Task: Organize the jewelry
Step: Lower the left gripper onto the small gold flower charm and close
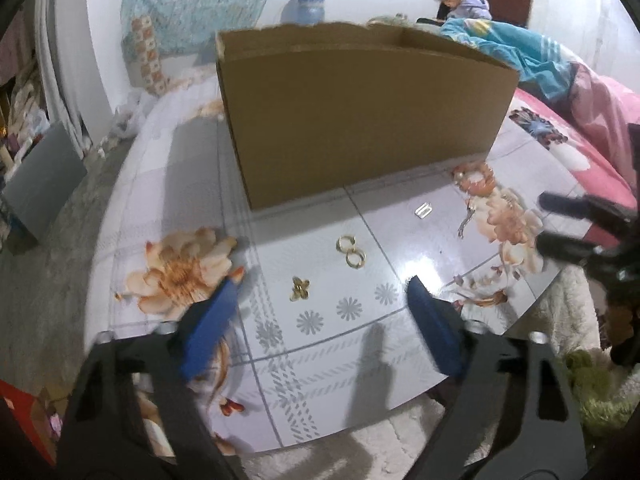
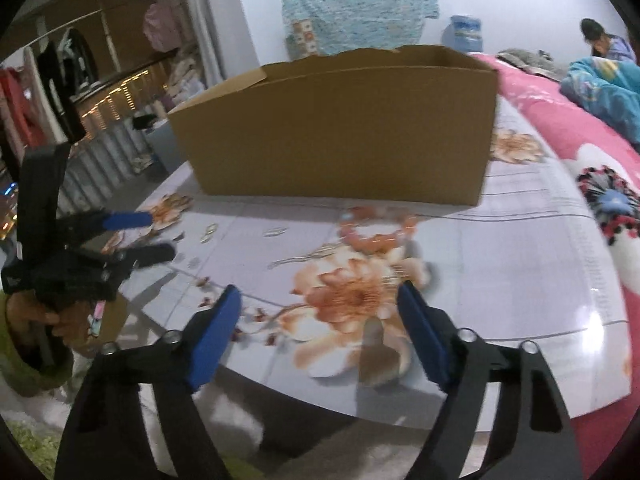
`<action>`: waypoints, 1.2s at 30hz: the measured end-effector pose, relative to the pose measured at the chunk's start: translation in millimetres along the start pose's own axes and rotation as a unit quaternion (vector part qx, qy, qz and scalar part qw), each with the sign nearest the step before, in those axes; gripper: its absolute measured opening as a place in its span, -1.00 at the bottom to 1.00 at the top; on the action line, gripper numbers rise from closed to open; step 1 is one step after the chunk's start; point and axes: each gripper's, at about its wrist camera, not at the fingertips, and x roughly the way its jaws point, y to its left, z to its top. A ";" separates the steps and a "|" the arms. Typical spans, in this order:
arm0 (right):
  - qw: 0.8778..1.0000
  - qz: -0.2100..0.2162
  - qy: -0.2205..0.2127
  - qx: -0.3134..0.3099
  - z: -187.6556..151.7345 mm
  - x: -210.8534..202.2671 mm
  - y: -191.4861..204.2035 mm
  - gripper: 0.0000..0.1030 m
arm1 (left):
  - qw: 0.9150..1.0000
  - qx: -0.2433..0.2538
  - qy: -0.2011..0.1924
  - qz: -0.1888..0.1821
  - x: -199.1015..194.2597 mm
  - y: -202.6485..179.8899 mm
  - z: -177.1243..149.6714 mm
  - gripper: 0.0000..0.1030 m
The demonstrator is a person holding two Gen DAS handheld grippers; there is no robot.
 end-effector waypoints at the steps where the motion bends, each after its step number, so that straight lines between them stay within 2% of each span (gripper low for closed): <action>1: 1.000 0.005 0.000 -0.005 -0.5 1.8 2.1 0.39 | 1.000 0.002 0.002 -0.002 -0.6 0.3 1.5 0.35; 7: 0.999 0.035 -0.003 -0.013 0.7 5.3 5.4 0.19 | 1.000 0.012 0.018 -0.012 4.6 0.2 8.7 -0.16; 10: 0.999 0.044 0.001 -0.006 3.6 8.9 1.7 0.18 | 0.999 0.021 0.033 -0.012 12.0 0.4 7.7 -0.36; 16: 0.999 0.049 0.000 -0.002 3.1 11.7 2.2 0.16 | 0.998 0.022 0.058 -0.007 23.2 3.4 5.6 -0.60; 21: 0.999 0.050 -0.001 -0.003 5.4 13.0 3.1 0.16 | 0.998 0.022 0.060 -0.006 25.4 5.0 8.0 -0.65; 25: 0.999 0.052 -0.002 -0.001 5.2 14.1 4.0 0.16 | 0.998 0.025 0.059 -0.006 26.4 3.2 8.5 -0.85; 29: 0.999 0.051 -0.004 0.002 2.2 13.0 4.5 0.16 | 0.998 0.034 0.053 0.001 25.7 -0.8 7.4 -0.87; 36: 0.999 0.047 -0.009 0.000 2.5 7.1 3.9 0.16 | 0.999 0.012 0.039 -0.010 19.7 2.6 6.2 -0.89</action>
